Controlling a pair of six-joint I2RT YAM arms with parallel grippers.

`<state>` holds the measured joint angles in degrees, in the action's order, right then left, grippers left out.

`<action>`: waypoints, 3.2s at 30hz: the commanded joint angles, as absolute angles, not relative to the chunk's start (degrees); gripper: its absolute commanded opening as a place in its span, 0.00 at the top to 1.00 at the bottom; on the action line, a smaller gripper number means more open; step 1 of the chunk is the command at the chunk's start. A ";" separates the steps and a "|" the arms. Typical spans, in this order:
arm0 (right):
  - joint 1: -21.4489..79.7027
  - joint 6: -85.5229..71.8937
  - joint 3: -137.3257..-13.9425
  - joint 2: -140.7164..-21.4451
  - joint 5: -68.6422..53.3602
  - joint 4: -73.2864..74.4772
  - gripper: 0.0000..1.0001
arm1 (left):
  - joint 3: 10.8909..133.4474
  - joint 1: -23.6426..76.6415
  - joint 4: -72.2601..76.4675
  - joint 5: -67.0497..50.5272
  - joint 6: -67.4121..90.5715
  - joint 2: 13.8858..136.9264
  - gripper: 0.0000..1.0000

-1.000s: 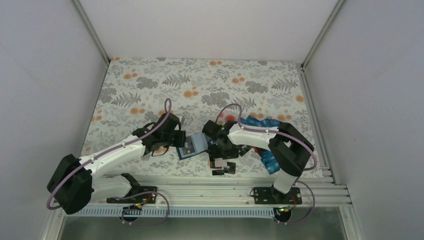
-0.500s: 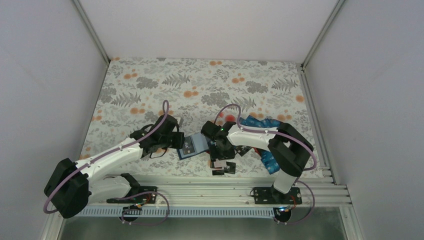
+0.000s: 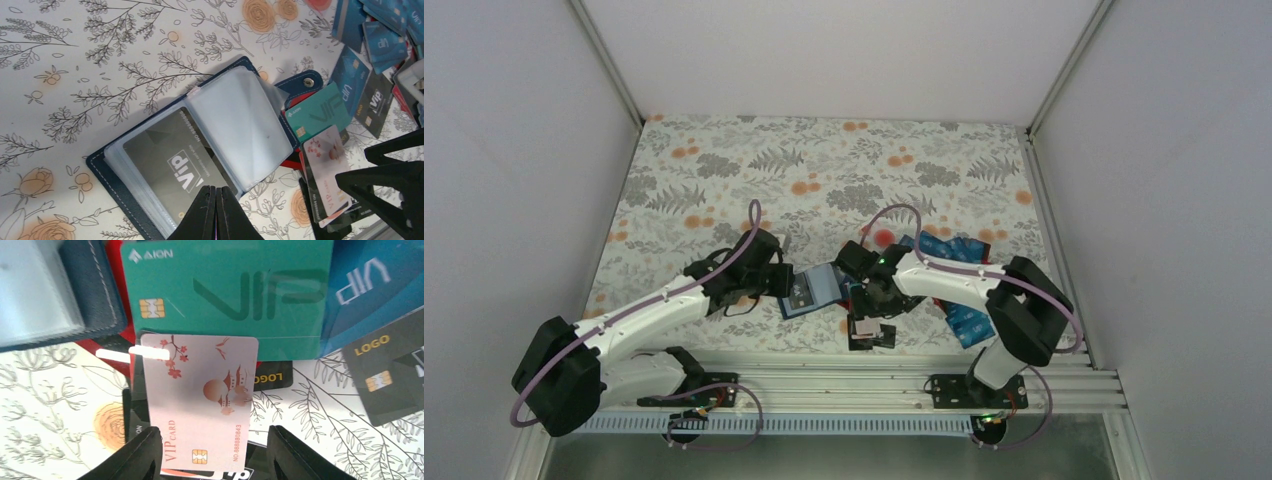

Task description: Put the credit cards into the card holder

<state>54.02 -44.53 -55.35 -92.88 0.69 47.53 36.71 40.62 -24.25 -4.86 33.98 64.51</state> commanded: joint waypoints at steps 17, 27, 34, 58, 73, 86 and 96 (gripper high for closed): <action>46.07 -38.92 -43.20 -82.69 -11.05 33.34 0.33 | 37.49 44.96 -13.09 -18.96 33.31 68.37 0.97; 34.29 -34.50 -34.53 -75.35 -26.60 24.05 0.35 | 43.08 52.45 -12.07 -20.58 32.38 81.12 0.98; 29.33 -32.65 -30.15 -73.98 -32.25 20.72 0.36 | 46.81 55.03 -10.84 -20.25 33.12 89.00 0.98; 27.07 -30.46 -25.40 -80.60 -46.83 10.33 0.45 | 48.88 56.50 -10.36 -17.76 33.93 101.70 0.98; 26.78 -28.78 -28.15 -79.75 -37.33 18.22 0.89 | 48.78 56.47 -10.20 -16.88 34.08 101.98 0.98; 26.72 -28.34 -31.77 -75.03 -37.21 24.24 0.96 | 48.71 56.43 -11.93 -12.52 35.45 94.66 0.98; 23.69 -27.12 -40.33 -65.92 -44.84 28.31 0.96 | 45.46 54.24 -8.95 -10.24 37.08 76.46 0.83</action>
